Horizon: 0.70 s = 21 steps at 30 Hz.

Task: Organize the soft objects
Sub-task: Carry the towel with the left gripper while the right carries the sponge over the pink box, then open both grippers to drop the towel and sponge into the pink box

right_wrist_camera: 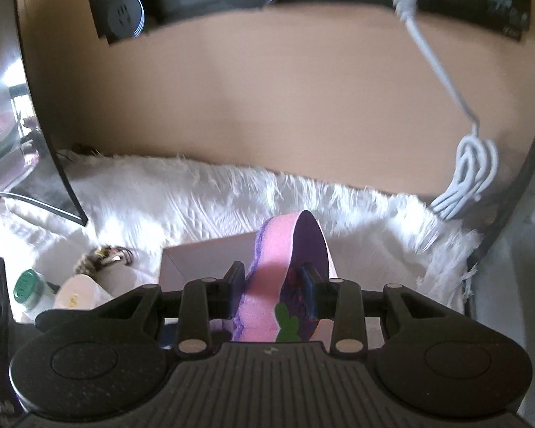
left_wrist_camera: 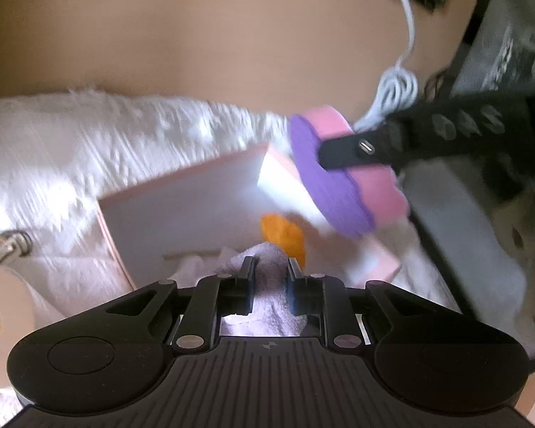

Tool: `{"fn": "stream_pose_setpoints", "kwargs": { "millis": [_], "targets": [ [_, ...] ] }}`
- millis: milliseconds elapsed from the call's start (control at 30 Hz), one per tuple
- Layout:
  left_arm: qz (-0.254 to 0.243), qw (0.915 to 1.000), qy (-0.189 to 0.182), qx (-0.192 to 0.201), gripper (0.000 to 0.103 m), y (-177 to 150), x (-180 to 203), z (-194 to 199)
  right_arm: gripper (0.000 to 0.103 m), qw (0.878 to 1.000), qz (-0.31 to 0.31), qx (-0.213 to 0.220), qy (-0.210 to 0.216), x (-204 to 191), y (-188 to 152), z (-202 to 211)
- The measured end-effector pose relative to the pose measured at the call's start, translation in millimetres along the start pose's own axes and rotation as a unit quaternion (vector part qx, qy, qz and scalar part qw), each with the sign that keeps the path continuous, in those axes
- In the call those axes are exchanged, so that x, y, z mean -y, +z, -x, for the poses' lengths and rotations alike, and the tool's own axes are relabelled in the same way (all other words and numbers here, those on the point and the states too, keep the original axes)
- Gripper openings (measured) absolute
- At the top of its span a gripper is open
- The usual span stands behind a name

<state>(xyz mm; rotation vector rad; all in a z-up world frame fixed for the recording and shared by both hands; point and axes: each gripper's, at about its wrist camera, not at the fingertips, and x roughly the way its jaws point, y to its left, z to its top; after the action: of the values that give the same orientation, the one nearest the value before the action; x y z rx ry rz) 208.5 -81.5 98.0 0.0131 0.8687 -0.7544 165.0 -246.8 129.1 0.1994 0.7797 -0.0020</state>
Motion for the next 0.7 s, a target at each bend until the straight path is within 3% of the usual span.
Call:
{"fn": "stream_pose_setpoints", "kwargs": {
  "millis": [167, 333, 567, 700],
  "targets": [
    [-0.025, 0.9991, 0.006, -0.034, 0.022, -6, 1, -20, 0.034, 0.999, 0.001, -0.016, -0.027, 0, 1, -34],
    [0.004, 0.9981, 0.019, -0.059, 0.022, -5, -11, -34, 0.033, 0.999, 0.017, -0.023, -0.016, -4, 4, -54],
    [0.011, 0.9988, -0.004, -0.047, 0.028, -4, -16, -28, 0.032, 0.995, -0.003, -0.1, 0.016, -2, -5, -104],
    [0.0, 0.9993, -0.007, -0.036, 0.028, -3, -13, -22, 0.032, 0.995, -0.002, -0.103, 0.009, 0, -4, -104]
  ]
}}
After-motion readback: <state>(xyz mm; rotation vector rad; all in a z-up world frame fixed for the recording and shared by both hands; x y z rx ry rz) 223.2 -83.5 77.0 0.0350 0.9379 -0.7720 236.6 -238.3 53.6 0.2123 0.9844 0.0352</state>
